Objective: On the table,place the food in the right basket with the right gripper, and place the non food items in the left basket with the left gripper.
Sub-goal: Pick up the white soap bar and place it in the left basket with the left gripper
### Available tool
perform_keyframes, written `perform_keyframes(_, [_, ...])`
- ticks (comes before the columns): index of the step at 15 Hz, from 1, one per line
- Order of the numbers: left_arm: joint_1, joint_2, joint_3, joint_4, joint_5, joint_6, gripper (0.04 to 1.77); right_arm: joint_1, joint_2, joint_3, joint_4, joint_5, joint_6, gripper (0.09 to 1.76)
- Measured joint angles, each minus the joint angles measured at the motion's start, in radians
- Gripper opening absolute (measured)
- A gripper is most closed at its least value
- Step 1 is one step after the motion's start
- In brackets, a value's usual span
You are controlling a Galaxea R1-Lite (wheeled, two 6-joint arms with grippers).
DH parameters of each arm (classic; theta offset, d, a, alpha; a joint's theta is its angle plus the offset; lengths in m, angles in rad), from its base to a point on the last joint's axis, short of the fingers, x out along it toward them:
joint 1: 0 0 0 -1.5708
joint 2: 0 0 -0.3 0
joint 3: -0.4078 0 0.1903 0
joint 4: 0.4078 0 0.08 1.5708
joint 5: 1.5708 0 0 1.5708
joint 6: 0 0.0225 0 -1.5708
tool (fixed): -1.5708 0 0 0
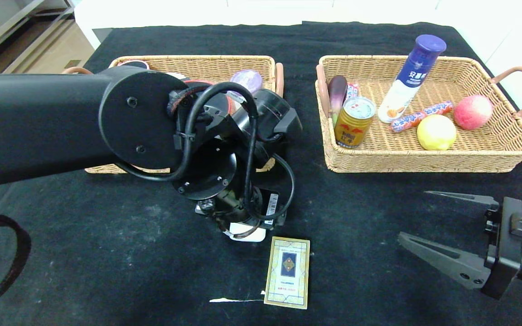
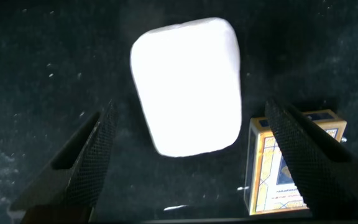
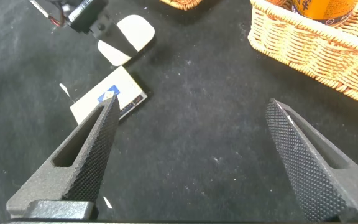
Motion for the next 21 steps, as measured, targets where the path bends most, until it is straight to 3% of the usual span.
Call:
perform_keyframes(15, [0.009,0.045,-0.009,-0.002,0.012,-0.003,1.72,0.0,0.001,-0.001,0.0,0.0,0.0,1.71])
perform_keyframes(16, [0.009,0.047,-0.009,-0.003,0.012,-0.003,1.64,0.0,0.001,-0.001,0.0,0.0,0.0,1.71])
perform_keyframes(19, [0.008,0.048,-0.007,-0.001,0.011,-0.003,1.16,0.0,0.001,-0.001,0.0,0.0,0.0,1.71])
perform_keyframes(21, [0.009,0.048,-0.004,-0.001,0.011,-0.002,1.05,0.0,0.001,0.0,0.001,0.0,0.0,1.71])
